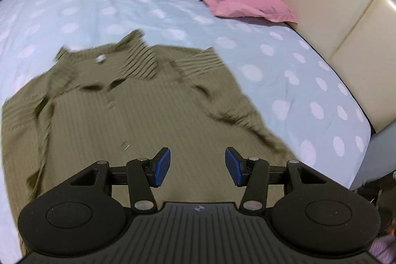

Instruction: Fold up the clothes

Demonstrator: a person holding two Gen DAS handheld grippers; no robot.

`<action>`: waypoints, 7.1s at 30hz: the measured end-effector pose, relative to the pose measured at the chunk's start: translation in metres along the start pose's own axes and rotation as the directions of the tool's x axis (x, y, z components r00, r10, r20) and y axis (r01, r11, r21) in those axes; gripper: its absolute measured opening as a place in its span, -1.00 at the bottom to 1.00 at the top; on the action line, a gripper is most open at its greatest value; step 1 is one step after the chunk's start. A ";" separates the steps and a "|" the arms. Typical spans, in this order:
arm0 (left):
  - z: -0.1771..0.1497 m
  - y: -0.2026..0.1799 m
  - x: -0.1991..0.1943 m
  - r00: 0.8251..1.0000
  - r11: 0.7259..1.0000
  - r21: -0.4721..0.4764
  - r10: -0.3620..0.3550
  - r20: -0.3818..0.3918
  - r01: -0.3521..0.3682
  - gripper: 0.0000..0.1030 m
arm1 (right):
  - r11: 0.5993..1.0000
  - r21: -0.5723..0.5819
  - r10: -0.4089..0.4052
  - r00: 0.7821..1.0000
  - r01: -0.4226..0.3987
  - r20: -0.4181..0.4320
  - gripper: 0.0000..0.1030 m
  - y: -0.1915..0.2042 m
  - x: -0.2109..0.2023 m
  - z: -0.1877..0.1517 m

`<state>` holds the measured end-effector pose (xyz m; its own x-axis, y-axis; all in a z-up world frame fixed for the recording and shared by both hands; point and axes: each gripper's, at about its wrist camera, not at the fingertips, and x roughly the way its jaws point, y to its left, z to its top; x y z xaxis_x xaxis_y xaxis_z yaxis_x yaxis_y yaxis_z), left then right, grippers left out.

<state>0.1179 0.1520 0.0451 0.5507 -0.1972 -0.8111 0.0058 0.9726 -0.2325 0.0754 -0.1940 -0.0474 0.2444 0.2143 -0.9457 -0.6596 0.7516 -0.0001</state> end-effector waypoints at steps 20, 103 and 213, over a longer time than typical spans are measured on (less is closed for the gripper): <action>0.129 -0.086 0.221 0.994 0.997 0.007 0.071 -0.084 -0.071 -0.06 | 0.996 -0.082 0.035 0.998 -0.039 -0.049 -0.04 -0.020 0.054 0.007; -0.144 0.085 0.037 0.964 0.936 -0.249 -0.265 -0.032 0.249 -0.22 | 0.902 -0.424 0.087 0.996 -0.080 -0.004 -0.24 0.149 0.020 0.028; -0.306 0.101 -0.099 0.973 0.972 -0.060 0.228 0.020 -0.227 -1.00 | 0.840 -0.127 0.529 0.848 -0.527 -0.018 -0.41 0.357 0.068 0.110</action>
<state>-0.1914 0.2324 -0.0623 0.5538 0.0326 -0.8320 -0.1696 0.9827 -0.0744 -0.0653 0.1573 -0.0765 -0.1543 0.5686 -0.8080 -0.7733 0.4396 0.4569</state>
